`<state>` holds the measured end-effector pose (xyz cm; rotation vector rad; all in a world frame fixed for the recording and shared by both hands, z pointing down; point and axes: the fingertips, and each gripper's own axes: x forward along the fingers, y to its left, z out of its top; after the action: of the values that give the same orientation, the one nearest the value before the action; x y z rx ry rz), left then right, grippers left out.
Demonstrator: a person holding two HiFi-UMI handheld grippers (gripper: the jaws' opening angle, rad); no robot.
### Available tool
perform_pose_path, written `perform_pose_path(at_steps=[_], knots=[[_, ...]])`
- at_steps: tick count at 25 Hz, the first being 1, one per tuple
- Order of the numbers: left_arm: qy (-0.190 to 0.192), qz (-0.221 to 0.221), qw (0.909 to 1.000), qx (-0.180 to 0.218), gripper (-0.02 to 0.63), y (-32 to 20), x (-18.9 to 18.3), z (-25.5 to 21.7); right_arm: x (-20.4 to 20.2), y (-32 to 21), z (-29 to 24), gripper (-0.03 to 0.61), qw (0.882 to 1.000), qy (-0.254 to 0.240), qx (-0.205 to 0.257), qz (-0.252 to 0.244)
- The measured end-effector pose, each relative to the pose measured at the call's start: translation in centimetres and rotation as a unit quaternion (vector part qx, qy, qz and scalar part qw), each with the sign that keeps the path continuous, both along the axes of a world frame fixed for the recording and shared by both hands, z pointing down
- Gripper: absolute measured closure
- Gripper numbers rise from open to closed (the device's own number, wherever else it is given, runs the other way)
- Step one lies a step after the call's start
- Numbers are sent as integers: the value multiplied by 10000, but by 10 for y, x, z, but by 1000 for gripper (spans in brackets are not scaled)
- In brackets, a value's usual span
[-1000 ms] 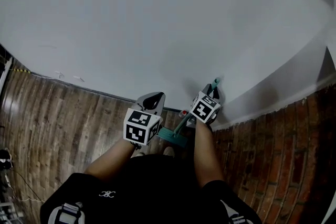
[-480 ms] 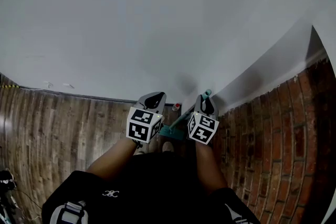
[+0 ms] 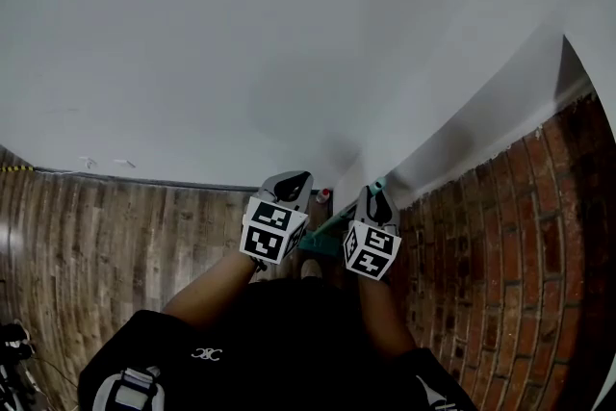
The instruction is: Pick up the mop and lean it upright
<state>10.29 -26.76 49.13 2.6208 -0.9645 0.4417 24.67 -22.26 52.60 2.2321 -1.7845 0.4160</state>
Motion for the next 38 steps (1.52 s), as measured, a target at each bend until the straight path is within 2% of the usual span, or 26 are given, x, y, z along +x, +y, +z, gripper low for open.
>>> perform_pose_path(at_steps=[8,14,18,26,35,36,37,38], knots=[[142,-101,9998,-52,618,-2,-5,-5,-3,-2,0,472,9999,21,48,-91],[92,-259,9996,-39,618,-1,-11,-7,0,-29,5,472,9996,-7,121,-268],[-41,-519,9986,16,618,-2,-31,-7,8,-63,9,472,9990,-17,222,-378],[-166,-1195,9927,23,617,-2,-77,-8,29,-121,19,472,9996,-50,133,-225],[-160,-1634,9864,-4,618,6,-102,-10,41,-167,28,469,9998,-182,6,30],[-171,-1671,9858,4,618,7,-105,-10,40,-170,26,435,9997,-232,70,15],[-170,-1703,9852,8,618,7,-107,-10,39,-172,22,337,9995,-280,157,29],[-170,-1732,9847,9,618,7,-109,-11,40,-172,19,302,9992,-314,237,77]])
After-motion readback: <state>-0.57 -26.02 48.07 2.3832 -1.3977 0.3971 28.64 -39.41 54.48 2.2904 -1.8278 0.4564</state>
